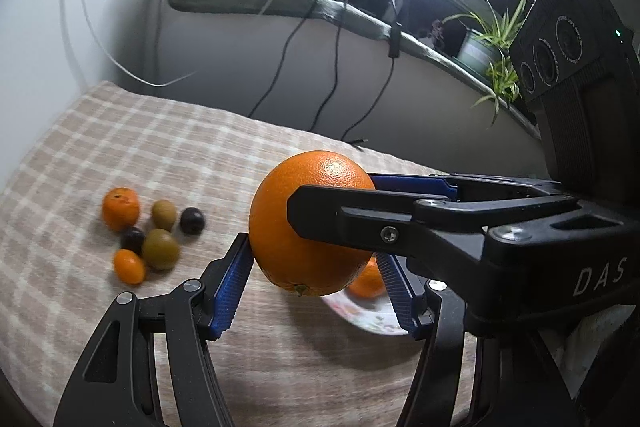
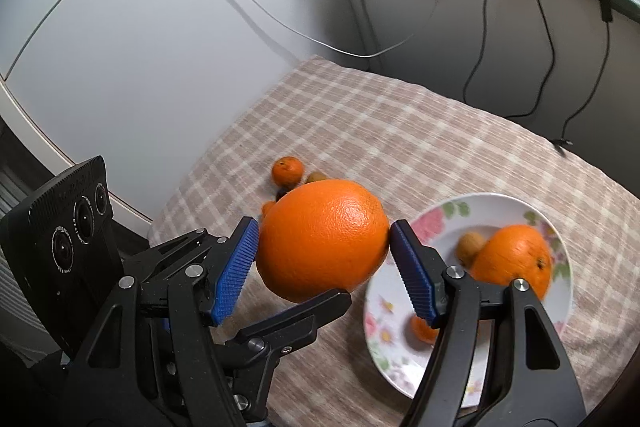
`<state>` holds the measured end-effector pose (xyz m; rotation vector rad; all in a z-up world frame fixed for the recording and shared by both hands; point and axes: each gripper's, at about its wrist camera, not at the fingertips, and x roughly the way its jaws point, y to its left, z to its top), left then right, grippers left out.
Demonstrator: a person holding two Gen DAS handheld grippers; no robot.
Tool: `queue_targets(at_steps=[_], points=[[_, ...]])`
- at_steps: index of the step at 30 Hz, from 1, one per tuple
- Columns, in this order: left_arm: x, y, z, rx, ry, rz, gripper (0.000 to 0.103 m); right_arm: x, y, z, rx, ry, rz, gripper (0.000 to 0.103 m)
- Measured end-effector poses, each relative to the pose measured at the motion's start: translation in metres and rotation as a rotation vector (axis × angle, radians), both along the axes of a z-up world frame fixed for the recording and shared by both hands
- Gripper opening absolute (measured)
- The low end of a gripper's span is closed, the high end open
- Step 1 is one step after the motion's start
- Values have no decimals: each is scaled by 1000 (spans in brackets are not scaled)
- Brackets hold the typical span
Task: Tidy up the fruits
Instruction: 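Carry the large orange in the right tool over the plate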
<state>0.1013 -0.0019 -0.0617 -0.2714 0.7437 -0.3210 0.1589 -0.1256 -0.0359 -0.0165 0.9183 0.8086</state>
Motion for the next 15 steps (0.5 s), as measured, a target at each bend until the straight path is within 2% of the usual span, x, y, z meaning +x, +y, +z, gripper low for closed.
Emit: queue_targets(at_steps=[15], points=[[15, -30, -14, 1, 59, -56, 63, 11, -30, -16, -21, 23, -53, 71]])
